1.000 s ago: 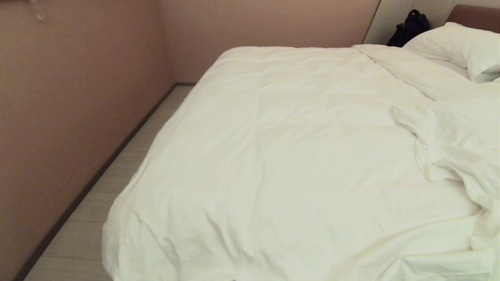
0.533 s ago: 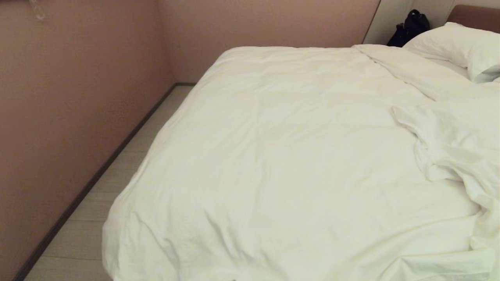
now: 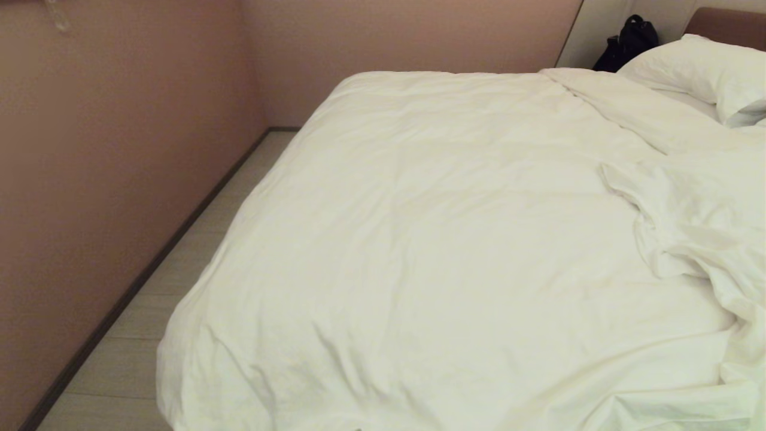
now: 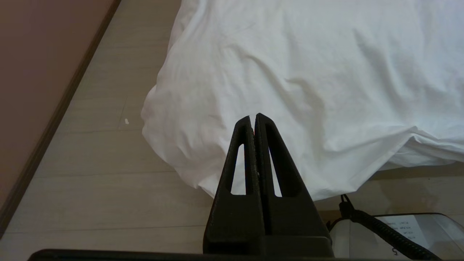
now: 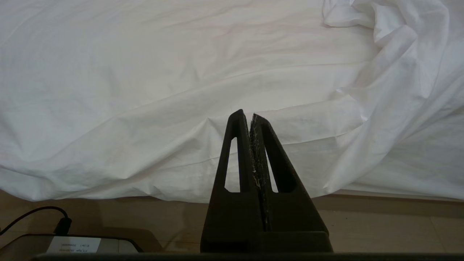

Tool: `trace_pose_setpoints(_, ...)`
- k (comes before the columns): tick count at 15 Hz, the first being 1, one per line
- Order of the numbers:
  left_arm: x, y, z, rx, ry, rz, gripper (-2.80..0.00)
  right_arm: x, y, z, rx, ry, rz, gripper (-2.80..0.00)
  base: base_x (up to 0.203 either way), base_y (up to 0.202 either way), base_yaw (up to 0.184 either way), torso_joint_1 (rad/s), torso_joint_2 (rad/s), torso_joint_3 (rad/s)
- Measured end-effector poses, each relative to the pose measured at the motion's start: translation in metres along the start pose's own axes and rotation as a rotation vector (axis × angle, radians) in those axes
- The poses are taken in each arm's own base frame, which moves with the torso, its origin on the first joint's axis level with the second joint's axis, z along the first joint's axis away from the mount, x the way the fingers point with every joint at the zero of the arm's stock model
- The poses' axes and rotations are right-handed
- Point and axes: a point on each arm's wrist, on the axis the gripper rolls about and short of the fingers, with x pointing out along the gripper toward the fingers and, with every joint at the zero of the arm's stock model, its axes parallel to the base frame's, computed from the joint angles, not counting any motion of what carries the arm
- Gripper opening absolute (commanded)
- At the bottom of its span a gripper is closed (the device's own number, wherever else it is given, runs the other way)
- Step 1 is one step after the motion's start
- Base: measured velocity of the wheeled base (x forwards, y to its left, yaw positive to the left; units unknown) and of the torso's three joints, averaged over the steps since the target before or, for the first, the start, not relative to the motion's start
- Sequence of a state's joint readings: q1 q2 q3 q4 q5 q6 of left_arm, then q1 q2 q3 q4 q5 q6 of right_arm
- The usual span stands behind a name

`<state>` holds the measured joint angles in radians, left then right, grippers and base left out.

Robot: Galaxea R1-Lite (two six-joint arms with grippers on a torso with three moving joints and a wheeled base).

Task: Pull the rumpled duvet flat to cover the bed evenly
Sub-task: Hold the folded corner of the quilt

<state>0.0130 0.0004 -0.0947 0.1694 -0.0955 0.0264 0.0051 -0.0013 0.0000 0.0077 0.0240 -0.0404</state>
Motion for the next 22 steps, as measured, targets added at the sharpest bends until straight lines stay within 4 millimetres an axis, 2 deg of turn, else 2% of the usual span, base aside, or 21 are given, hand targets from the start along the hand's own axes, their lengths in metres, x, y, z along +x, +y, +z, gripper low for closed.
trace_pose_setpoints(6, 0.0031, 0.0015, -0.0084, 0.035, 0.034, 0.064, -2.8, 0.0, 0.0, 0.0, 0.0, 0.0, 0.0, -2.8, 0.0, 0.0, 0.0, 0.0, 0.0, 0.0)
trace_pose_setpoints(20, 0.0034, 0.0017, -0.009, 0.027, 0.036, 0.068, -2.8, 0.0, 0.0, 0.0, 0.0, 0.0, 0.0, -2.8, 0.0, 0.0, 0.0, 0.0, 0.0, 0.0)
trace_pose_setpoints(22, 0.0034, 0.0017, -0.009, 0.024, 0.036, 0.069, -2.8, 0.0, 0.0, 0.0, 0.0, 0.0, 0.0, -2.8, -0.109, 0.0, -0.001, 0.012, 0.0, 0.0)
